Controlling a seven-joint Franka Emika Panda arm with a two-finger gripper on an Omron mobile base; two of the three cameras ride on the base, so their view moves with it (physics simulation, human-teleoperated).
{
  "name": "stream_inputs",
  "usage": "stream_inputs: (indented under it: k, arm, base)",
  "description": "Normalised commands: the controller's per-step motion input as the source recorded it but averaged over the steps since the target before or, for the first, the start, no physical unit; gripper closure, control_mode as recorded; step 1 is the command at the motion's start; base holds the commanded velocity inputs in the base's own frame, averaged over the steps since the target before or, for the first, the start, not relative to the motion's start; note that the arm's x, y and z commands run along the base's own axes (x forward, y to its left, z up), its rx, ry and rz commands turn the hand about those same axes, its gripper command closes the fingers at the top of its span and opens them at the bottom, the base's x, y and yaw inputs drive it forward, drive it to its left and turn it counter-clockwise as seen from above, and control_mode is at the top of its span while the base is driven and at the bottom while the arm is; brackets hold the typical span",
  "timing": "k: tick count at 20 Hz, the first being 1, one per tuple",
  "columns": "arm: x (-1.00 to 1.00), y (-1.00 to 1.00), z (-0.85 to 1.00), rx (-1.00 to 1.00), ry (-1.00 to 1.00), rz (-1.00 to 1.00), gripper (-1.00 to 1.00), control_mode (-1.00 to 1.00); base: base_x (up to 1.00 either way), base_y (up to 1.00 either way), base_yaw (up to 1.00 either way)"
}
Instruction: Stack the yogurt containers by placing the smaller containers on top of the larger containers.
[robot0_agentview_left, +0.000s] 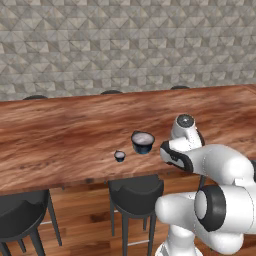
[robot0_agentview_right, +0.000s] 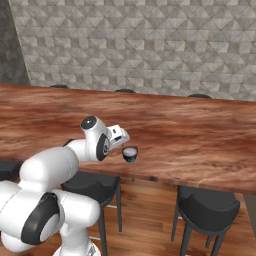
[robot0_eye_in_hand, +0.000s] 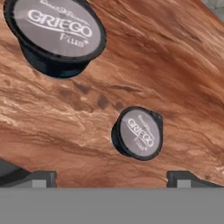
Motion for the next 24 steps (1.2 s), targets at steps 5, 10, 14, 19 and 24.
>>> stream_inputs:
  k: [5,10,14,19,24]
  arm:
    - [0.14,-0.02,-0.09,-0.02,0.0,0.0,-1.0,-1.0]
    - [0.11,-0.04,-0.08,-0.04,0.0,0.0,-1.0,-1.0]
    - [0.02,-0.1,-0.05,-0.05,0.0,0.0,-1.0,-1.0]
    - [0.02,-0.12,-0.09,-0.04,0.0,0.0,-1.0,-1.0]
    - [0.01,-0.05,-0.14,-0.04,0.0,0.0,-1.0,-1.0]
  base:
    - [0.0,0.0,0.0]
    - [0.0,0.0,0.0]
    - [0.0,0.0,0.0]
    - [0.0,0.0,0.0]
    - [0.0,0.0,0.0]
